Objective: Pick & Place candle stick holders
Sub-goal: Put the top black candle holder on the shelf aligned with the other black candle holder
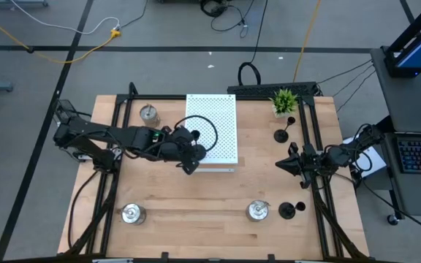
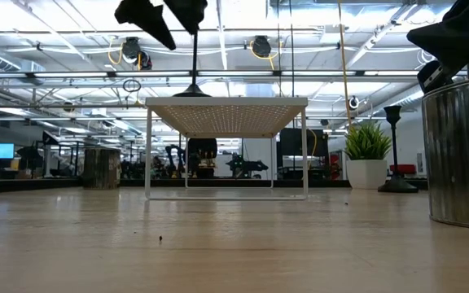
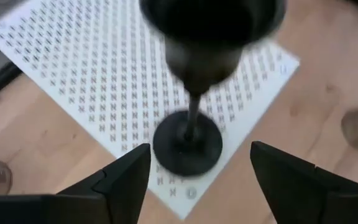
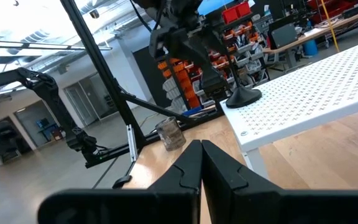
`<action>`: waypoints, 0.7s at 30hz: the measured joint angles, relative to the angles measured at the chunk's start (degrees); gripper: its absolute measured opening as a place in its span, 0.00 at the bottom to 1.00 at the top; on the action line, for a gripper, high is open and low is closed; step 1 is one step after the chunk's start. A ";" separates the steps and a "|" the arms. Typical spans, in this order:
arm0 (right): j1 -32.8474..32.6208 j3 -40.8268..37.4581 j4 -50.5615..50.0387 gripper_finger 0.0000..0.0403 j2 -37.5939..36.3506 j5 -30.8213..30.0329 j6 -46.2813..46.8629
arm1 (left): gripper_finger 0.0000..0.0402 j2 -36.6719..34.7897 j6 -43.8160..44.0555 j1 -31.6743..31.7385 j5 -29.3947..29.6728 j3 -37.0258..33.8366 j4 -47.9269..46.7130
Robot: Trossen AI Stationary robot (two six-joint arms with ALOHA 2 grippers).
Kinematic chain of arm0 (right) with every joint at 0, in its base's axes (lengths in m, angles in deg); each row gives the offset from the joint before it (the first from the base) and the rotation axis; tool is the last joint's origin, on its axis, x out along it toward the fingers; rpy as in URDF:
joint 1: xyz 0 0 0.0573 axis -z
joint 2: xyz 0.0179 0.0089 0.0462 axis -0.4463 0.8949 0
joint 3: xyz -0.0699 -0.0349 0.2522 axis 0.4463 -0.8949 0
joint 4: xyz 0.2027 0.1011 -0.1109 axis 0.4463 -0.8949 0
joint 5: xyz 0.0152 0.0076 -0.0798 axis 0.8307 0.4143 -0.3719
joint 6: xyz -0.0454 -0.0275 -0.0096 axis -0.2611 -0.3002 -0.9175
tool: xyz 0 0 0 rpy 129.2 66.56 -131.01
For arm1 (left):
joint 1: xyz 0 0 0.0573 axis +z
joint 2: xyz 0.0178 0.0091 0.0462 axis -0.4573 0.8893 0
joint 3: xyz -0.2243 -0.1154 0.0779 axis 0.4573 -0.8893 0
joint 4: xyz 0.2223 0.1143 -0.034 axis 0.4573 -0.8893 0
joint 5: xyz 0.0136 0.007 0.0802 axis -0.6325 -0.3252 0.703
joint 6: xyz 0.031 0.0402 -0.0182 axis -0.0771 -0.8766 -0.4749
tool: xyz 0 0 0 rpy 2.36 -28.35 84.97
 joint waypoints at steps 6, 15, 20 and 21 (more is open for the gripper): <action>0.01 0.00 0.00 0.00 0.00 0.00 0.00 | 0.72 -0.94 2.87 -0.39 -7.16 -0.10 -8.93; 0.00 0.00 0.98 0.00 0.00 0.00 2.15 | 0.68 -2.84 6.26 -2.65 -5.09 0.02 -17.66; -0.01 -0.02 1.45 0.00 0.00 0.00 1.88 | 0.68 -3.54 11.19 -2.92 -3.78 -0.02 -23.94; 0.01 -0.02 2.24 0.00 0.02 -0.01 1.88 | 0.68 -4.06 11.65 -3.40 -2.96 -0.03 -24.32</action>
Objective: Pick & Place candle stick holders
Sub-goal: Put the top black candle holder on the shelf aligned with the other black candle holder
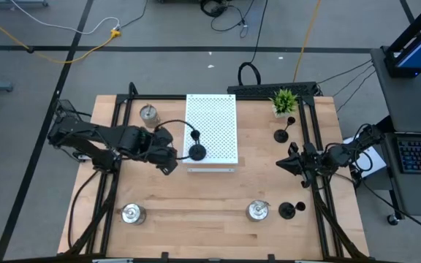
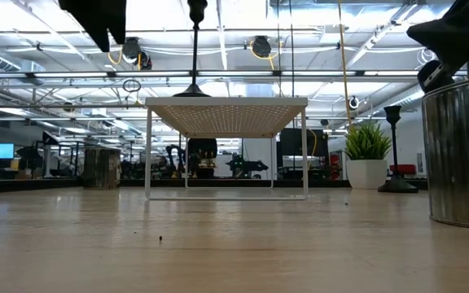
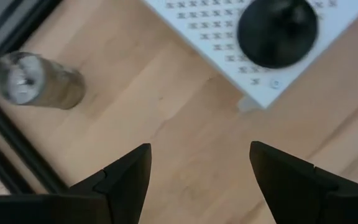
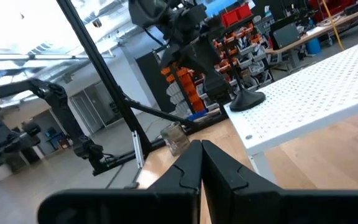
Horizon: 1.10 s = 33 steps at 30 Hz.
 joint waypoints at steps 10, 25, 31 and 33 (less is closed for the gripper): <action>-0.01 0.00 12.32 0.00 0.00 -0.01 -2.75 | 0.68 -11.20 9.01 -8.07 10.54 -4.58 1.70; 0.01 0.00 18.02 0.00 0.00 -17.55 -0.59 | 0.68 -31.77 13.61 -13.45 14.55 -29.52 19.97; -0.01 0.06 23.84 0.00 0.14 -18.84 -9.14 | 0.68 -35.52 11.17 -13.45 16.63 -31.64 21.12; -0.01 0.97 26.02 0.00 0.74 -21.05 -15.75 | 0.68 -36.37 10.63 -13.45 17.37 -31.80 21.13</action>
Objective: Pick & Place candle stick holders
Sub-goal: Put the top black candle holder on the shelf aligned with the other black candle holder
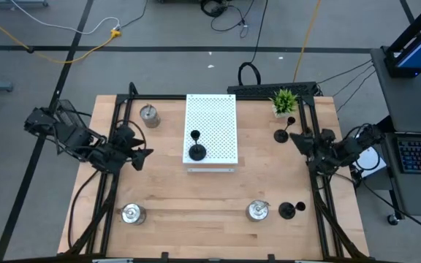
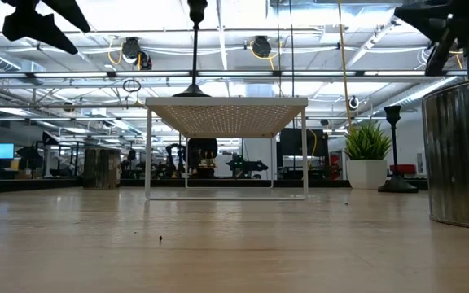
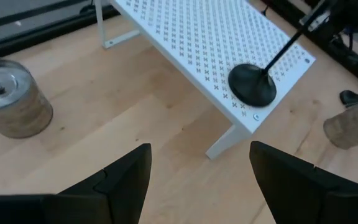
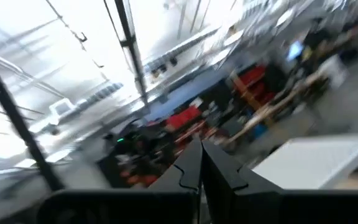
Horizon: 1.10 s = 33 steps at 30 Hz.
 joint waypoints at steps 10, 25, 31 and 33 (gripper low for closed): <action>-0.50 15.54 -19.90 0.00 13.31 -14.28 -14.09 | 0.68 -1.15 -0.95 0.00 0.18 0.00 0.02; -2.36 30.19 -53.87 0.04 35.19 -15.98 16.52 | 0.68 -1.15 -0.90 0.07 2.69 0.00 0.00; -2.32 30.19 -68.38 0.15 36.40 -6.70 35.44 | 0.68 -1.15 -0.84 0.07 2.69 0.00 0.00; -2.29 30.19 -72.20 0.17 36.37 -4.60 40.76 | 0.68 -1.15 -0.80 0.07 2.71 0.00 0.00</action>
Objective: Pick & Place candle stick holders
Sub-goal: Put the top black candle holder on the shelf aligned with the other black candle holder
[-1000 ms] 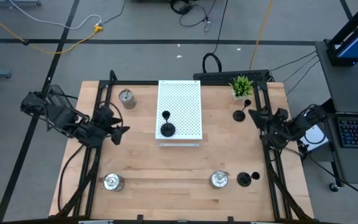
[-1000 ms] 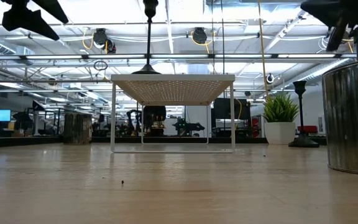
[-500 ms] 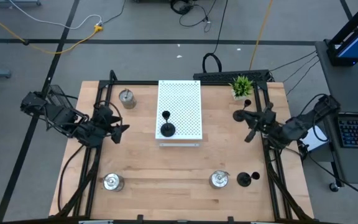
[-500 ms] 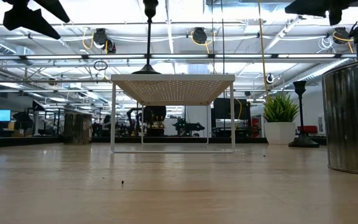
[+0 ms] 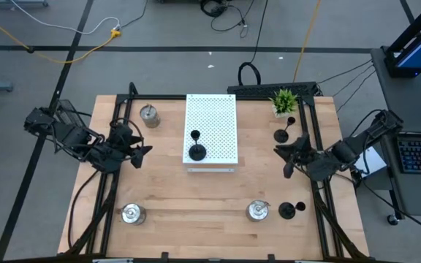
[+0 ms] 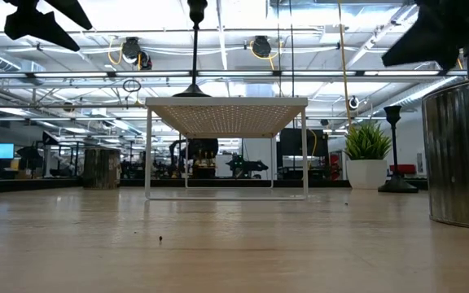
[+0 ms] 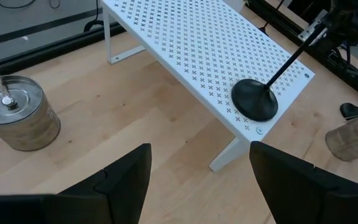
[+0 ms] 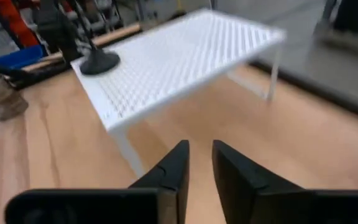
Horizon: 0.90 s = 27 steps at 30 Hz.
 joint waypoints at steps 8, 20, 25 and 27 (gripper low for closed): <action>2.11 0.00 -19.18 0.20 0.20 7.93 22.17 | 0.68 0.00 0.11 0.00 0.04 0.00 0.00; 13.31 0.00 -30.14 0.21 1.03 9.47 39.55 | 0.68 0.00 -0.13 0.00 0.37 -0.02 0.00; 17.06 0.00 -29.14 0.28 1.32 12.41 39.35 | 0.68 0.00 -0.81 0.00 0.42 -0.02 -0.07; 18.22 0.00 -29.12 0.33 1.68 12.28 39.52 | 0.68 0.00 -1.16 0.00 0.44 -0.02 -0.07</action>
